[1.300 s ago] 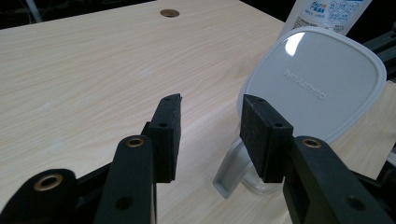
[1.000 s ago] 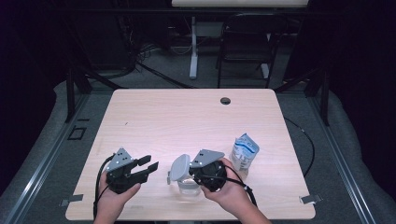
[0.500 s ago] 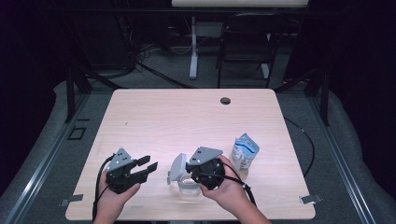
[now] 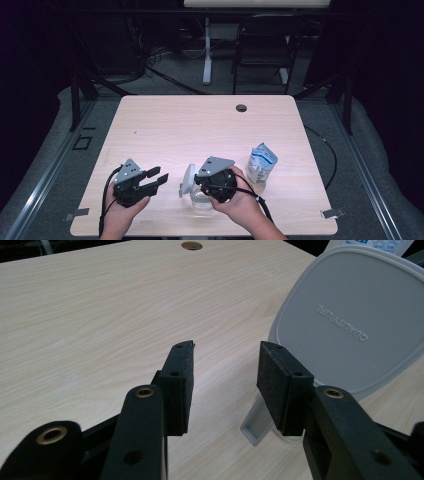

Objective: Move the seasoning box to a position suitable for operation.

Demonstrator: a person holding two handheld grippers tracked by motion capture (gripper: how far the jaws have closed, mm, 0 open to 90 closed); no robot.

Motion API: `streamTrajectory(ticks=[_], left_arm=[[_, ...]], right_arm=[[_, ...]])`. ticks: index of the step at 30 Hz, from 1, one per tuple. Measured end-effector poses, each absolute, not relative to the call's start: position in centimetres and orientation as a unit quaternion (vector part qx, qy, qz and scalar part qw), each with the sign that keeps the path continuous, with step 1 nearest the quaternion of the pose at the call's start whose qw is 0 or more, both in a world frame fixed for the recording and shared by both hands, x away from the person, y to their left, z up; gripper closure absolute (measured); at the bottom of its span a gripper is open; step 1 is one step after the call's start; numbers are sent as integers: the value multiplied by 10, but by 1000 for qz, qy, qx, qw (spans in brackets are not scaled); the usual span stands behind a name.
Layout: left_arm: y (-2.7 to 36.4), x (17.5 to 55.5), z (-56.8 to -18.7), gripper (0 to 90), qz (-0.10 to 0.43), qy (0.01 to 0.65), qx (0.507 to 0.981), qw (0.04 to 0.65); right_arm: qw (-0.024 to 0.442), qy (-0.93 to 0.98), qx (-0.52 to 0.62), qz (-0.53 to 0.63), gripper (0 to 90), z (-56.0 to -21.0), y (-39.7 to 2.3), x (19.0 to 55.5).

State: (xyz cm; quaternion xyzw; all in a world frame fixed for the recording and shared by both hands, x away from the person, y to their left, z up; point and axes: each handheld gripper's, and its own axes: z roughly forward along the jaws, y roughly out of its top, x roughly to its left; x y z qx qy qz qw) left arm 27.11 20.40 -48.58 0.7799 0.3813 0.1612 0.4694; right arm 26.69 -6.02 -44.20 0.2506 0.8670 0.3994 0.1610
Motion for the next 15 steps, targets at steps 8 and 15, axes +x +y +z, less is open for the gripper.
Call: streamTrajectory(ticks=[8,15], left_arm=[[205,272,-486,589,162,381,779,470],[204,272,-487,589,162,383,779,469]], right_arm=[[163,866,248,402,870,-440,-57,267],[161,865,243,408,865,-439,-56,266]])
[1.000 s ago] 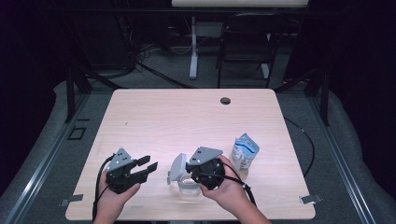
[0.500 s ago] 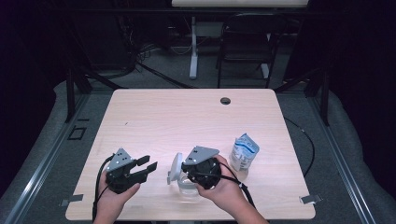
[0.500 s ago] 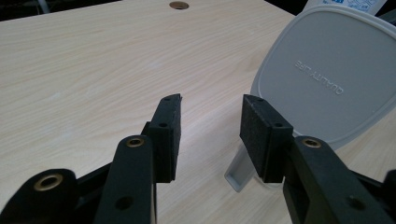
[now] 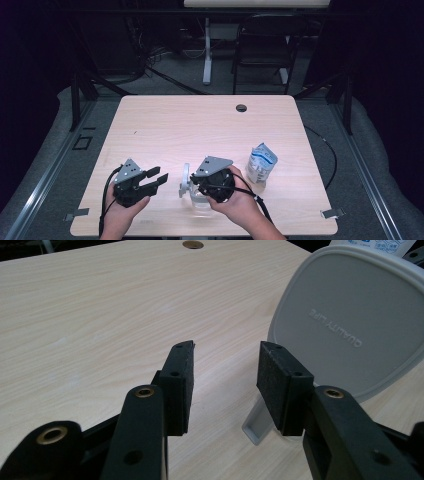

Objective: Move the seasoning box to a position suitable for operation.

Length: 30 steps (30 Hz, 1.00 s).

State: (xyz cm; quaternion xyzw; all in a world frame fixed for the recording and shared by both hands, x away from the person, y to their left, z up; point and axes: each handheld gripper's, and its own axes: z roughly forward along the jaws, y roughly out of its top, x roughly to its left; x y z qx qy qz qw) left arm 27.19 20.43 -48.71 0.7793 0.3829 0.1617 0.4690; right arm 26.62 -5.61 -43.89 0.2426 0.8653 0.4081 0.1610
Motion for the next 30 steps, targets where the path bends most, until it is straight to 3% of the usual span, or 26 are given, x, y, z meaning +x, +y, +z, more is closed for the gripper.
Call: streamTrajectory(ticks=[19,23,30], left_arm=[[208,272,-489,589,162,387,777,469],[210,273,-489,589,162,389,776,469],[214,274,-492,589,160,394,774,469]], right_arm=[[170,864,244,406,821,-443,-61,264],[171,861,247,410,767,-446,-66,264],[179,856,226,428,592,-451,-76,262]])
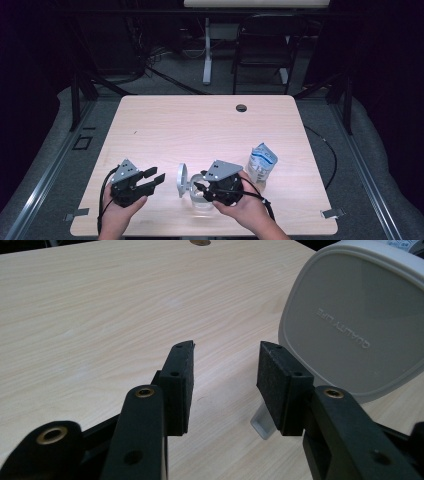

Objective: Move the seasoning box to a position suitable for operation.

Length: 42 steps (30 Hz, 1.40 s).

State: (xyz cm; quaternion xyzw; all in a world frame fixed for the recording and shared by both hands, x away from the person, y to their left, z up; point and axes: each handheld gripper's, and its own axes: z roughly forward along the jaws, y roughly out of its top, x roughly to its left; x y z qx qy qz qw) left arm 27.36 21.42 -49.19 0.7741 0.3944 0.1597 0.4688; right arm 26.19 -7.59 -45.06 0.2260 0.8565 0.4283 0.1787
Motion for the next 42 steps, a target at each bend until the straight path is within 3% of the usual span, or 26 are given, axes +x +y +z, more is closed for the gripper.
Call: streamTrajectory(ticks=[6,10,13,21,25,32,35,39,42], left_arm=[[218,274,-492,589,158,398,771,471],[220,275,-494,589,155,402,771,469],[222,275,-496,589,155,403,771,468],[220,275,-495,589,157,401,772,469],[221,275,-495,589,154,404,769,470],[225,276,-495,588,153,410,766,471],[226,277,-495,588,153,411,763,475],[228,278,-496,588,153,415,761,474],[229,279,-496,588,152,419,758,476]], right_arm=[[189,847,230,441,495,-458,-90,261],[161,837,256,456,417,-464,-99,265],[165,831,258,465,426,-469,-106,264],[126,833,291,453,421,-477,-114,266],[148,831,294,449,405,-481,-115,264],[147,833,296,444,412,-488,-122,261],[172,822,304,449,407,-492,-129,258],[184,827,311,431,302,-499,-138,254],[186,823,318,432,365,-505,-147,249]])
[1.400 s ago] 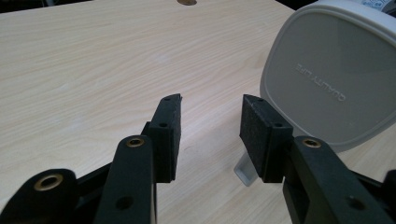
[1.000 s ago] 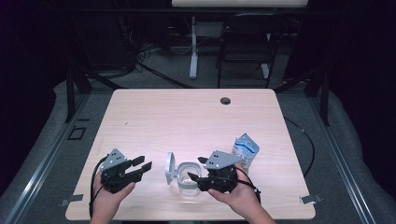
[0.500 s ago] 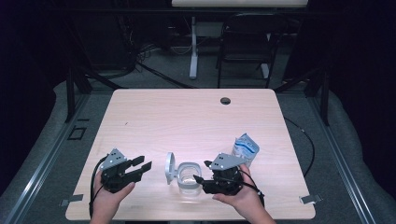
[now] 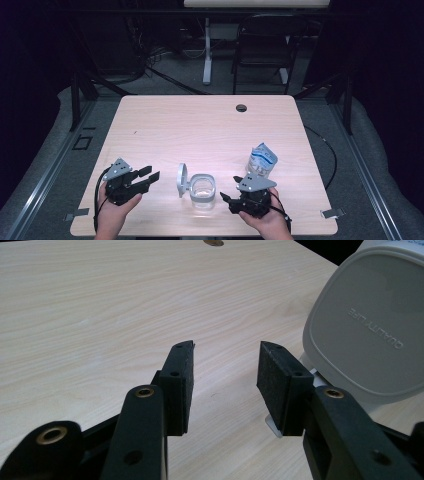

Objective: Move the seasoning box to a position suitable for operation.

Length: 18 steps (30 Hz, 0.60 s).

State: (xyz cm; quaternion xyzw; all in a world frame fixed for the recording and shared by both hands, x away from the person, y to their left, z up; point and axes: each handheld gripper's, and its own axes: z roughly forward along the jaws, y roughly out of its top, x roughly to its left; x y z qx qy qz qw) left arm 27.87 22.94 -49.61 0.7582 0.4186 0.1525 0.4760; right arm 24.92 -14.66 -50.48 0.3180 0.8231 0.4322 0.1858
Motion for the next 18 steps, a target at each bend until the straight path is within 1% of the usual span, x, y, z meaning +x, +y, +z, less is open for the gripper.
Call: streamTrajectory(ticks=[1,3,5,6,7,11,12,13,18], left_arm=[[230,279,-495,588,153,419,758,477],[230,278,-495,588,154,419,757,478],[231,278,-495,588,155,421,755,478],[232,278,-495,588,154,423,755,477],[232,279,-496,588,154,423,755,477],[232,279,-496,588,154,424,754,477],[231,279,-496,588,155,425,753,478],[231,279,-496,588,154,424,754,477],[229,278,-495,587,156,420,757,476]], right_arm=[[185,820,325,434,357,-506,-149,249],[179,810,340,444,292,-509,-155,247],[197,802,357,437,231,-513,-160,244],[187,807,354,435,184,-515,-163,244],[180,807,360,433,160,-516,-164,244],[177,809,362,428,152,-519,-168,243],[178,810,360,427,155,-519,-169,242],[185,808,361,427,176,-520,-169,241],[196,806,364,425,356,-522,-178,240]])
